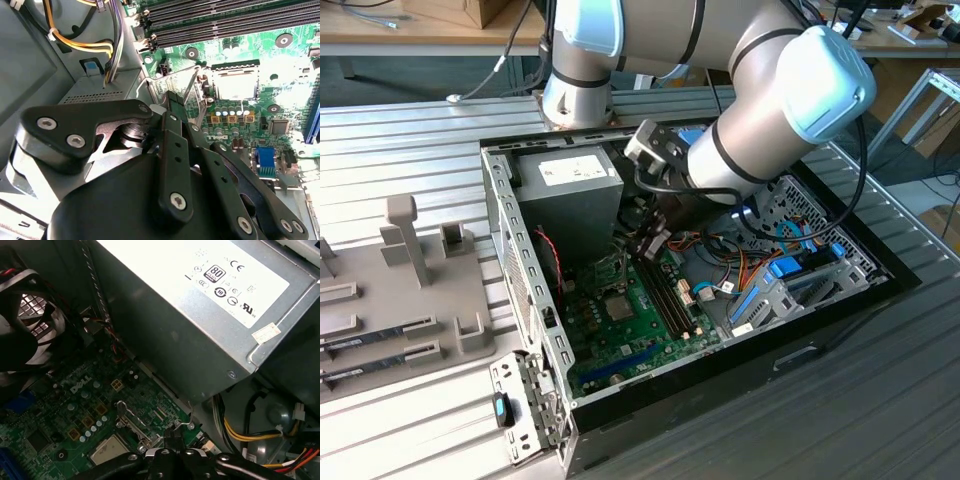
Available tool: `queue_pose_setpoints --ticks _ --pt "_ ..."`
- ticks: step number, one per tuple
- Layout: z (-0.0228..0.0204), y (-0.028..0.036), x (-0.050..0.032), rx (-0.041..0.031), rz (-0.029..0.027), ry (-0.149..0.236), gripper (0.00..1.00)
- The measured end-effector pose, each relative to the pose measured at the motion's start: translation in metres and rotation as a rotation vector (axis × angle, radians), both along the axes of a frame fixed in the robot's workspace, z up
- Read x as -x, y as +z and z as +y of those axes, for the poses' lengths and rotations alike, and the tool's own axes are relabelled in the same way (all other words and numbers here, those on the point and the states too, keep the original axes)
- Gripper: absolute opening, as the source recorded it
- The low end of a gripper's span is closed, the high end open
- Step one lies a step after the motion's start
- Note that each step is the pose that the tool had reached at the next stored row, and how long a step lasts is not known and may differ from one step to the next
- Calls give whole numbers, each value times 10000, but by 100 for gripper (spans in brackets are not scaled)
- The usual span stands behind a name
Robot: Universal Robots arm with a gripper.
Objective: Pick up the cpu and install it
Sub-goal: 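Close the cpu cover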
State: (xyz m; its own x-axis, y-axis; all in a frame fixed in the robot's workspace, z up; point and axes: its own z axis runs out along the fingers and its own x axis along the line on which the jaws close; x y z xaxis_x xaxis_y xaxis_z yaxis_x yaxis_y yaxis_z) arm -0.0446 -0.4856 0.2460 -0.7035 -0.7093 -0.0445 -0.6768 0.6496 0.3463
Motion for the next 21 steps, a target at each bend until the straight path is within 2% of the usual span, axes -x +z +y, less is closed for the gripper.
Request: queue_pose_setpoints --ticks 10,21 --pt "-23 1 -12 -23 6 221 11" --pt "-82 0 -20 -84 7 221 11"
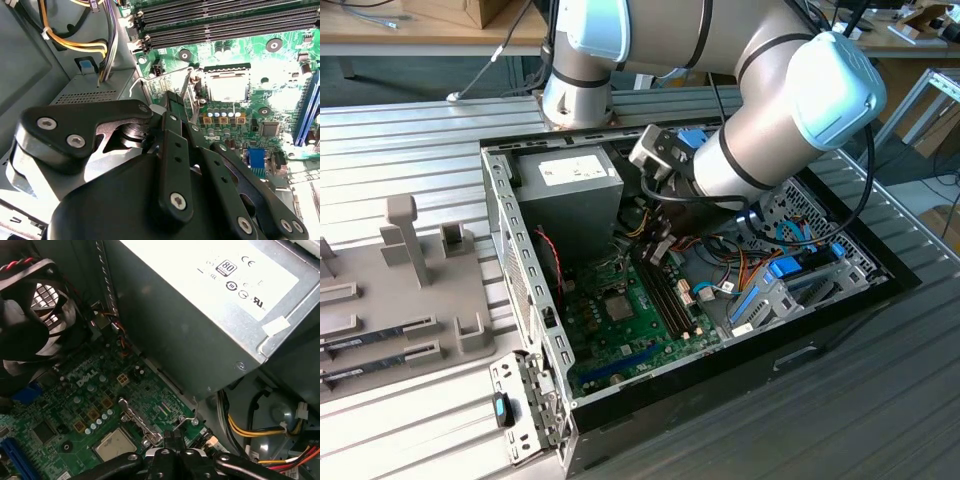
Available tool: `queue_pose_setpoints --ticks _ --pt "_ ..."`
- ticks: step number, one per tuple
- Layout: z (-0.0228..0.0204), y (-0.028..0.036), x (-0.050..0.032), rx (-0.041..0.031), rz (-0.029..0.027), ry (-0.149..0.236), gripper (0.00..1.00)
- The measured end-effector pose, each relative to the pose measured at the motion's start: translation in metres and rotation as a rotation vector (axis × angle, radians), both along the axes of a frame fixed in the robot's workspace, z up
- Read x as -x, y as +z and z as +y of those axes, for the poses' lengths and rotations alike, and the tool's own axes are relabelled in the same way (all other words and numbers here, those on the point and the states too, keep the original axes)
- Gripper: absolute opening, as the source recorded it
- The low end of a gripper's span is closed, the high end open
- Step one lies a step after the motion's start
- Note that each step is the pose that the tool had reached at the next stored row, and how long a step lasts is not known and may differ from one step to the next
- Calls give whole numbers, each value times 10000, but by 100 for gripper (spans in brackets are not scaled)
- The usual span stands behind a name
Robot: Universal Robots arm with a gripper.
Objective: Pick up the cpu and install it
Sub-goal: 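Close the cpu cover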
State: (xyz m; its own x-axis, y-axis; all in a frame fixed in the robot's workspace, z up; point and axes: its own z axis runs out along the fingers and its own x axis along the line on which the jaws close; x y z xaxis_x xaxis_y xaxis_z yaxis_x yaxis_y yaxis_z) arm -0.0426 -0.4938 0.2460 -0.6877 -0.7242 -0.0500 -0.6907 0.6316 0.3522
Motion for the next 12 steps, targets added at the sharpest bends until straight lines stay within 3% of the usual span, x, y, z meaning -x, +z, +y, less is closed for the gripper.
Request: queue_pose_setpoints --ticks 12 --pt "-58 0 -1 -33 0 0 11"
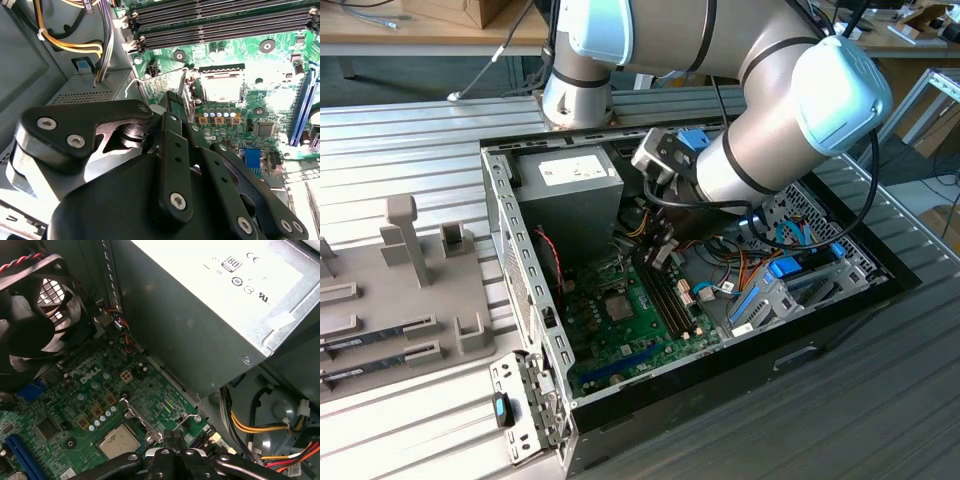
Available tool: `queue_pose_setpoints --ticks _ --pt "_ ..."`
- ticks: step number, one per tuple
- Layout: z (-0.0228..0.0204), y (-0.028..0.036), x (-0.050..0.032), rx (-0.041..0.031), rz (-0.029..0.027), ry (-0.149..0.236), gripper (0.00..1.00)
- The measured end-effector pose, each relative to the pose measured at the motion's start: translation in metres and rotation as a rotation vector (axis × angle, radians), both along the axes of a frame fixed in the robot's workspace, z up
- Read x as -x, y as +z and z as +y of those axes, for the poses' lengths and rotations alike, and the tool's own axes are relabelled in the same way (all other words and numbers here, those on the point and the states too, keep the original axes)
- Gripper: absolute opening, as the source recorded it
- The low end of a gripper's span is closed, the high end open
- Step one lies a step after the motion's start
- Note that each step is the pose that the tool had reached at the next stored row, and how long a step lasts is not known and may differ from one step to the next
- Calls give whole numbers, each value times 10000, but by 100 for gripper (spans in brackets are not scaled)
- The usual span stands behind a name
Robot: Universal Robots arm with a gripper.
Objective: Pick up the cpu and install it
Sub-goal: 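Close the cpu cover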
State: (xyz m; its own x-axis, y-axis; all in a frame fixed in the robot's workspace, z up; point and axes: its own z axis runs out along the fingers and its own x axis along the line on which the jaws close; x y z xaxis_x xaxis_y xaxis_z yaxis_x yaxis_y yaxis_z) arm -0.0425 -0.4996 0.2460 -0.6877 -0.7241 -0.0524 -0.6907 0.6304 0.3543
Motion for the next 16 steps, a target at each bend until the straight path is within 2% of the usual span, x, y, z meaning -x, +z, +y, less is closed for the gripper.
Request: queue_pose_setpoints --ticks 16 --pt "-80 0 0 -31 0 0 11"
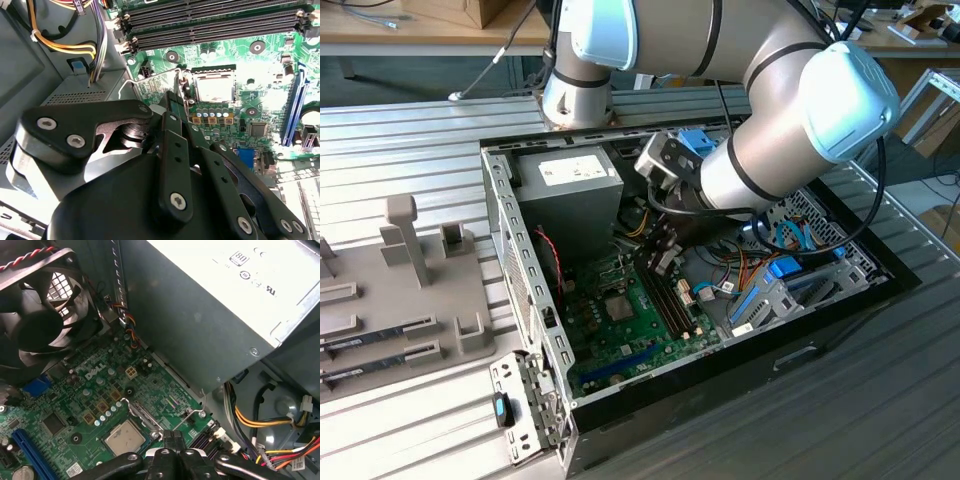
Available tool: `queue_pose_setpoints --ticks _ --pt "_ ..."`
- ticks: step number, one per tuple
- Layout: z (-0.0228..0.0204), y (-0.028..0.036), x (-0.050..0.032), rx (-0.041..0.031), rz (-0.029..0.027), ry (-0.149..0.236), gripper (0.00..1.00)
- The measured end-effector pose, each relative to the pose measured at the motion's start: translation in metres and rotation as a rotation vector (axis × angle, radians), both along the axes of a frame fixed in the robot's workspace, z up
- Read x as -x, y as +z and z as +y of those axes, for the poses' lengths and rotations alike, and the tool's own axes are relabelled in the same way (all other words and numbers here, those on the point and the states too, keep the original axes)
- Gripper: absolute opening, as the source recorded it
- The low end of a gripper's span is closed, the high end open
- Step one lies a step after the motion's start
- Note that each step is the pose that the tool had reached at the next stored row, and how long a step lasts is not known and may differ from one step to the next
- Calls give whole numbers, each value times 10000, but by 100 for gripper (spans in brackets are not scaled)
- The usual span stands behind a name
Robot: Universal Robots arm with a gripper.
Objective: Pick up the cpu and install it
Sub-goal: 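Close the cpu cover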
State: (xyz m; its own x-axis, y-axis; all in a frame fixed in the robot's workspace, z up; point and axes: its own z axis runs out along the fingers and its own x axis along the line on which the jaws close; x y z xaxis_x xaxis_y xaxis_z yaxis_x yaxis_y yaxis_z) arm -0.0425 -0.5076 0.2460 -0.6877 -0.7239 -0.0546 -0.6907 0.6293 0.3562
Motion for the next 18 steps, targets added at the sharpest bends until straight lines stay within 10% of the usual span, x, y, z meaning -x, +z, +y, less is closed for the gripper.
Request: queue_pose_setpoints --ticks 18 --pt "-61 -1 0 -12 1 -2 11"
